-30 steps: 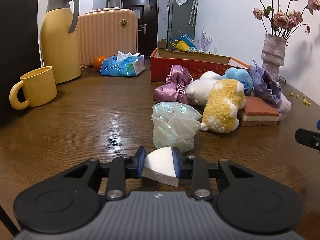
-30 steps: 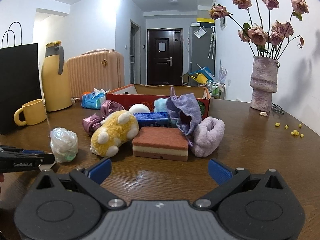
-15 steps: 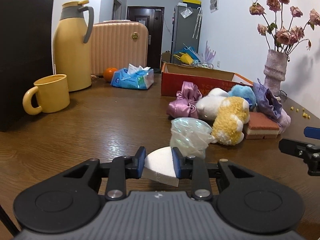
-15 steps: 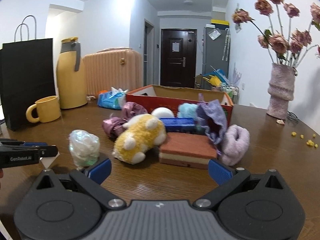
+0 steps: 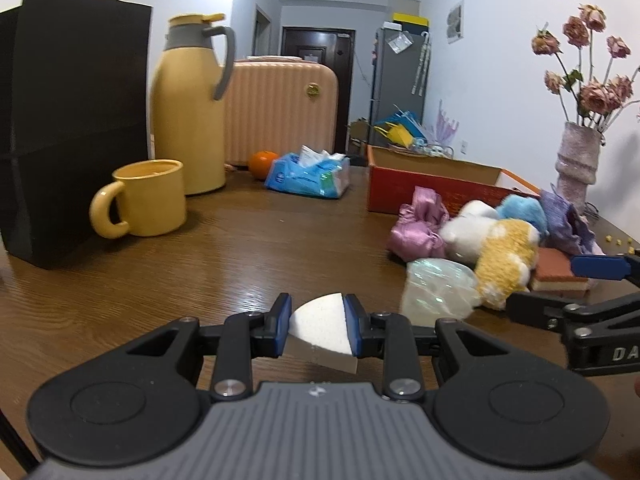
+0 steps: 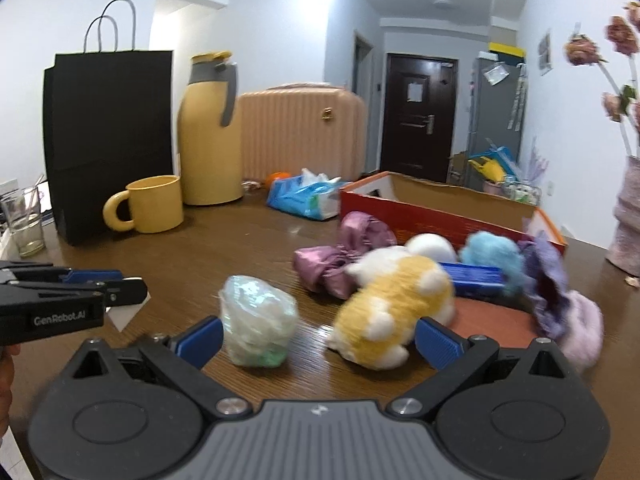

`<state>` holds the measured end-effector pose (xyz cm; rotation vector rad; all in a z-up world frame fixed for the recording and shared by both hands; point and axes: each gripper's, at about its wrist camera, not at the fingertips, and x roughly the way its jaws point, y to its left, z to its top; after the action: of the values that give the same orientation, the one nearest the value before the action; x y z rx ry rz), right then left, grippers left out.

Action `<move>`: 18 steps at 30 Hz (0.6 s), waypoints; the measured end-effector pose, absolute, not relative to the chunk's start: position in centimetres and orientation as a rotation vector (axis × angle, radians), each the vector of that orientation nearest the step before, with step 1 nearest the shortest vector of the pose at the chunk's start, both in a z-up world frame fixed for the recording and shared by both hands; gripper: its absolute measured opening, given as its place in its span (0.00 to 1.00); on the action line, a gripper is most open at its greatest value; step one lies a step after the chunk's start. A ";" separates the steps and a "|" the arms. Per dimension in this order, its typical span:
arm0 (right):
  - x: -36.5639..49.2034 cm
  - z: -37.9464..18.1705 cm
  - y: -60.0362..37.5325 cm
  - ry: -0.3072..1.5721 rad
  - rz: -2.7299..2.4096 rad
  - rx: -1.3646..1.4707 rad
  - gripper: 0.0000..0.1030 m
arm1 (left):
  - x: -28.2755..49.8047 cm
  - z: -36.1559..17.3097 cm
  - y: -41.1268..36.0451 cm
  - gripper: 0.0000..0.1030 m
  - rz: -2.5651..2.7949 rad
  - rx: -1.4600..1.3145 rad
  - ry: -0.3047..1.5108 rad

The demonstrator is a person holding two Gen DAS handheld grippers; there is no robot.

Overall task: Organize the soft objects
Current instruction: 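Grasp the crumpled clear plastic bag with the right gripper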

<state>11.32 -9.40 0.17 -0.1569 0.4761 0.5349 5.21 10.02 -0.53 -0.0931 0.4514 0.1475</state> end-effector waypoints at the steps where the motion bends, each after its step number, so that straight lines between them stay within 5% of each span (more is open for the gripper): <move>1: 11.5 0.2 -8.9 0.480 0.544 -0.158 0.99 | 5.1 -0.5 10.3 0.28 0.157 -0.093 0.447; 5: 12.0 0.1 -6.9 0.495 0.566 -0.154 0.98 | 5.0 -0.4 11.5 0.28 0.188 -0.093 0.441; 18: 15.5 -1.8 -3.0 0.612 0.603 -0.150 0.67 | 5.3 -0.3 13.5 0.28 0.236 -0.072 0.445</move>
<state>15.45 -3.03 -1.84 -0.1505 0.6122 0.6026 5.29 13.54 -0.28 -0.0723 0.4447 0.2362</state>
